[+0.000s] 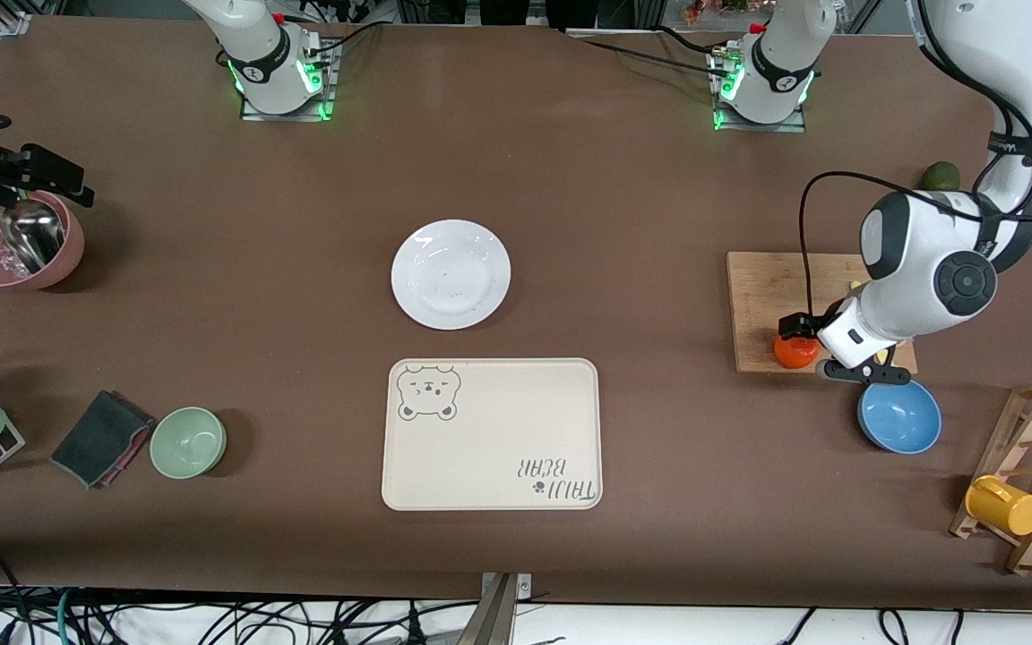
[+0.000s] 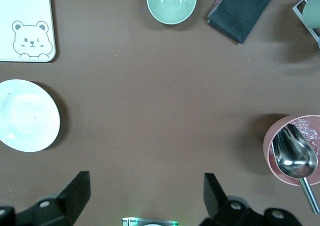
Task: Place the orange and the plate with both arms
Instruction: 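Reach the left gripper down to the orange on the cutting board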
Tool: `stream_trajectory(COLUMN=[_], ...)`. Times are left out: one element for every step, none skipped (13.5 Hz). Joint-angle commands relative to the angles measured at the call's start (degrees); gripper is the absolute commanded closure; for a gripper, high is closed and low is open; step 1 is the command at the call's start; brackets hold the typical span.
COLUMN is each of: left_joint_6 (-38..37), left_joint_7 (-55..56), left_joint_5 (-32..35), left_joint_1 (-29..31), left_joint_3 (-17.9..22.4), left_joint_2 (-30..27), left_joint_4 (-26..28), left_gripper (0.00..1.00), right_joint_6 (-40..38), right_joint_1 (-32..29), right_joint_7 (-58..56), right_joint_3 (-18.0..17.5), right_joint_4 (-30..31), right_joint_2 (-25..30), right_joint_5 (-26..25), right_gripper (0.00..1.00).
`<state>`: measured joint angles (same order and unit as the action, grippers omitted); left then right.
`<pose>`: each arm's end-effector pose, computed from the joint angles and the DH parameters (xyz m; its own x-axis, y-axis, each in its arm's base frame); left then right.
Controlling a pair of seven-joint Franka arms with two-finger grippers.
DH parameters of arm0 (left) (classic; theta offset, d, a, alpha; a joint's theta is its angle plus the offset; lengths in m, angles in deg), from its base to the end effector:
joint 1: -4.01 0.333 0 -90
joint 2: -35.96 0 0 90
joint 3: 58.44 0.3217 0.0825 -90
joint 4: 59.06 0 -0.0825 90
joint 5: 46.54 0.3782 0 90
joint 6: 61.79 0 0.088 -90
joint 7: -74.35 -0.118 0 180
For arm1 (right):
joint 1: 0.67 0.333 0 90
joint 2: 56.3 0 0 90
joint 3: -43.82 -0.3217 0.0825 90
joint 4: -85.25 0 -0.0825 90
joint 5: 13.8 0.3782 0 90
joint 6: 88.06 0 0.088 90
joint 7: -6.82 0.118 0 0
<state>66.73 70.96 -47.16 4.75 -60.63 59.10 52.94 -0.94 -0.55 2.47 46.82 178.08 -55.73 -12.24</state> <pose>0.6012 -0.0149 0.2593 0.9906 -0.0762 -0.1136 -0.0733 -0.9969 0.0294 0.5370 -0.0238 0.5977 0.9958 0.0272 -0.0872 0.0243 -0.9991 -0.0344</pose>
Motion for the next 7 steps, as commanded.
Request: stream_trajectory(left_joint_6=[4.35,5.33,6.2,6.65,6.65,6.48,6.22], left_joint_7=[0.23,0.14,0.23,0.23,0.23,0.23,0.4], left_joint_5=[-0.88,-0.97,-0.97,-0.97,-0.88,-0.88,-0.88], left_joint_1=[0.4,0.49,0.49,0.58,0.75,0.76,0.67], left_joint_3=[0.16,0.16,0.16,0.16,0.16,0.16,0.16], left_joint_2=[3.57,4.54,5.5,6.12,6.3,6.39,6.48], left_joint_4=[-0.3,-0.38,-0.38,-0.47,-0.47,-0.39,-0.38], left_gripper=[0.0,0.0,0.0,0.0,0.0,0.0,0.0], right_joint_6=[-0.64,-0.63,-0.55,-0.55,-0.55,-0.63,-0.55], right_joint_1=[-0.03,-0.03,-0.03,-0.03,-0.03,-0.03,-0.03], right_joint_7=[0.39,0.4,0.4,0.4,0.4,0.4,0.4], right_joint_3=[-0.1,-0.1,-0.1,-0.1,-0.1,-0.1,-0.1], right_joint_4=[-0.37,-0.37,-0.37,-0.37,-0.37,-0.37,-0.37], right_joint_2=[0.14,0.14,0.14,0.14,0.14,0.14,0.14], right_joint_5=[0.81,0.81,0.81,0.81,0.89,0.81,0.81], right_gripper=[0.0,0.0,0.0,0.0,0.0,0.0,0.0])
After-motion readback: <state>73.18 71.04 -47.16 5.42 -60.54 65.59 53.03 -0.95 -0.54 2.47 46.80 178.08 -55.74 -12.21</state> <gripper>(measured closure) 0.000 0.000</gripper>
